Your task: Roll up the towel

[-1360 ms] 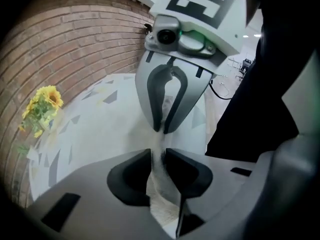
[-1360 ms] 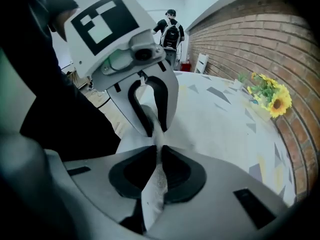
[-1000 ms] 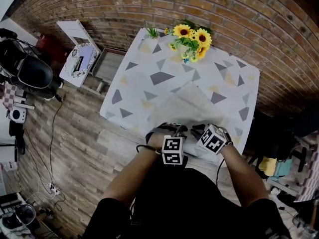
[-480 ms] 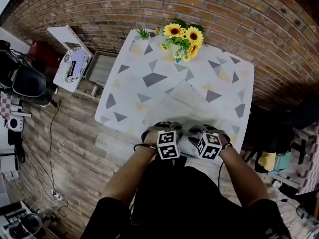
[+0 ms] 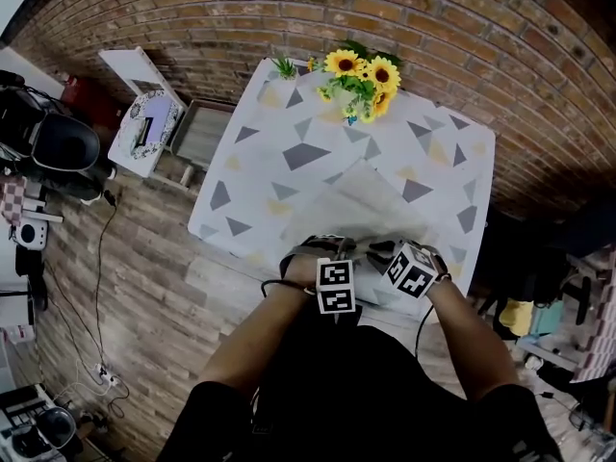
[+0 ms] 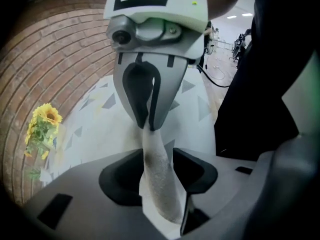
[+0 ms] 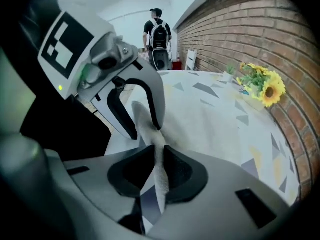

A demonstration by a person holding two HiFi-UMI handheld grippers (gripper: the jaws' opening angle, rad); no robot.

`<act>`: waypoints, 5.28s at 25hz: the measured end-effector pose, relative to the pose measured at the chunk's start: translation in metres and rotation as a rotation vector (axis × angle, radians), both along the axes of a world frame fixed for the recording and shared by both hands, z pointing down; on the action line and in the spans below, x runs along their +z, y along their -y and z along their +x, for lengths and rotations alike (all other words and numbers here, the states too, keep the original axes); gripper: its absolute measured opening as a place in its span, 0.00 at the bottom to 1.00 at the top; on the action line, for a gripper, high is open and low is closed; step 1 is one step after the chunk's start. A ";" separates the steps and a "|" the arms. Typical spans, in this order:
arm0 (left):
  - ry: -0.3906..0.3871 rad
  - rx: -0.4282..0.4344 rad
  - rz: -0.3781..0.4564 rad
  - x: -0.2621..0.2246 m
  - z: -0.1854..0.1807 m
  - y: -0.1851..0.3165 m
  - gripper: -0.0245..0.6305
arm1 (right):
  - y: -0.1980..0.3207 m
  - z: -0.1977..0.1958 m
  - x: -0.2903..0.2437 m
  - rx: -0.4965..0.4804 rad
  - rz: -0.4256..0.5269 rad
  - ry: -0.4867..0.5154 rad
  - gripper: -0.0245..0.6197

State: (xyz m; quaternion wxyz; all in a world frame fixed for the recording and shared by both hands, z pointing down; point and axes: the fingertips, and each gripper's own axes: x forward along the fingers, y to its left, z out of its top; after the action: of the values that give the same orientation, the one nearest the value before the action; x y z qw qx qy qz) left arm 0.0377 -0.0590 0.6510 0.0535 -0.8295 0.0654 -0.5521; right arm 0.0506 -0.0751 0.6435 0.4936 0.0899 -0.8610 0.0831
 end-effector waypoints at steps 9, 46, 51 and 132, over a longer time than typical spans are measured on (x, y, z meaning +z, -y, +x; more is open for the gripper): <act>-0.038 -0.080 -0.023 -0.002 -0.016 0.027 0.25 | 0.031 0.001 0.002 0.071 0.048 -0.061 0.18; -0.036 0.124 -0.085 0.001 -0.023 0.060 0.20 | 0.059 0.007 0.002 0.250 -0.082 -0.092 0.20; -0.023 0.076 -0.070 -0.004 -0.023 0.081 0.24 | 0.076 0.009 0.004 0.190 -0.060 -0.099 0.20; 0.052 -0.058 0.063 0.001 -0.018 0.125 0.30 | 0.104 0.011 -0.021 0.067 0.074 -0.045 0.26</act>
State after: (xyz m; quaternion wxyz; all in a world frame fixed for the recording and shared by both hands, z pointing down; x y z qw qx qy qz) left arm 0.0201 -0.1838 0.6519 0.0654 -0.8106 0.1053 -0.5723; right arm 0.0619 -0.1788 0.6225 0.5060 0.1387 -0.8488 0.0655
